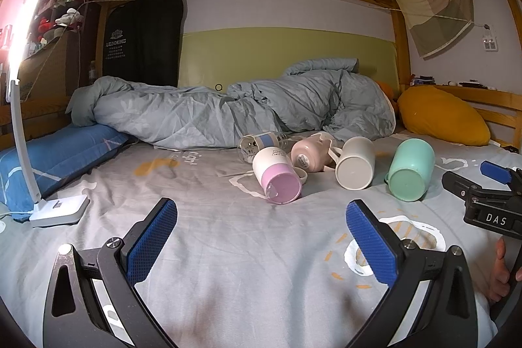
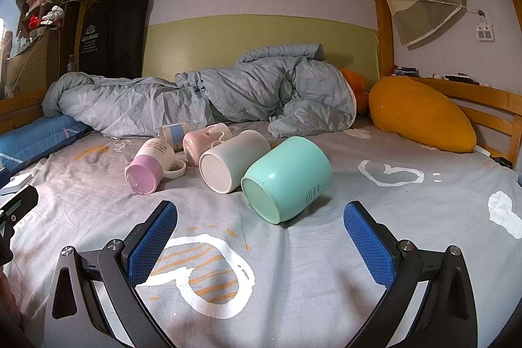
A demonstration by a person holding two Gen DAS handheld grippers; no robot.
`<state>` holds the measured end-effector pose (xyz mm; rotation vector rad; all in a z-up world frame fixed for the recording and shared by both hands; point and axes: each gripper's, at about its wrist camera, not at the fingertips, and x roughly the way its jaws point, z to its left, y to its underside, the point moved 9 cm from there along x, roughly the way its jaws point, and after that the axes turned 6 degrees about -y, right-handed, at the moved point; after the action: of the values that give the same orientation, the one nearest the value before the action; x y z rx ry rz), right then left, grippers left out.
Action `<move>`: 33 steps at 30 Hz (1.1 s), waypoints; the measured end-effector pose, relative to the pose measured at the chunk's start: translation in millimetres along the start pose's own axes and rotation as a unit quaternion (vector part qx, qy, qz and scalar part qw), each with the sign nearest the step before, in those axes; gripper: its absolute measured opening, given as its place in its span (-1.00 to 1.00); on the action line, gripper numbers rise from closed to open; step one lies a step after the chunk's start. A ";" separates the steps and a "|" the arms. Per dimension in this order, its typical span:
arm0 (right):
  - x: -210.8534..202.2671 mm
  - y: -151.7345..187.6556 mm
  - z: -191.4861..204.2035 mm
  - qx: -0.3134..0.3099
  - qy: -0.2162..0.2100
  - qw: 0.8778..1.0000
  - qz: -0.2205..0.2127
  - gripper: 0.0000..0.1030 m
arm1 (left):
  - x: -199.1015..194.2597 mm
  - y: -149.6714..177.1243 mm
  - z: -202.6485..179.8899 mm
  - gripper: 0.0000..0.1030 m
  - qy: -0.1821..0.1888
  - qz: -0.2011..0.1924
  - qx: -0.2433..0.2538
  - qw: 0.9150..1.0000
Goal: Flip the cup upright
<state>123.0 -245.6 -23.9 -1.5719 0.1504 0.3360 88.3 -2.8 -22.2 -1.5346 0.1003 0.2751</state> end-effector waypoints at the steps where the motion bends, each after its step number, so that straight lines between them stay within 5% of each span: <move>1: 0.1 -0.2 0.2 0.000 -0.001 1.000 0.000 1.00 | 0.0 0.2 0.3 1.00 -0.001 0.000 0.000 1.000; 33: 8.4 9.8 -3.4 0.004 -0.001 1.000 0.010 1.00 | 4.9 2.0 10.0 1.00 -0.007 0.011 -0.006 1.000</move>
<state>128.4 -248.3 -35.7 -1.5624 0.1657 0.3513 91.5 7.6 -24.9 -1.5433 0.1061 0.3040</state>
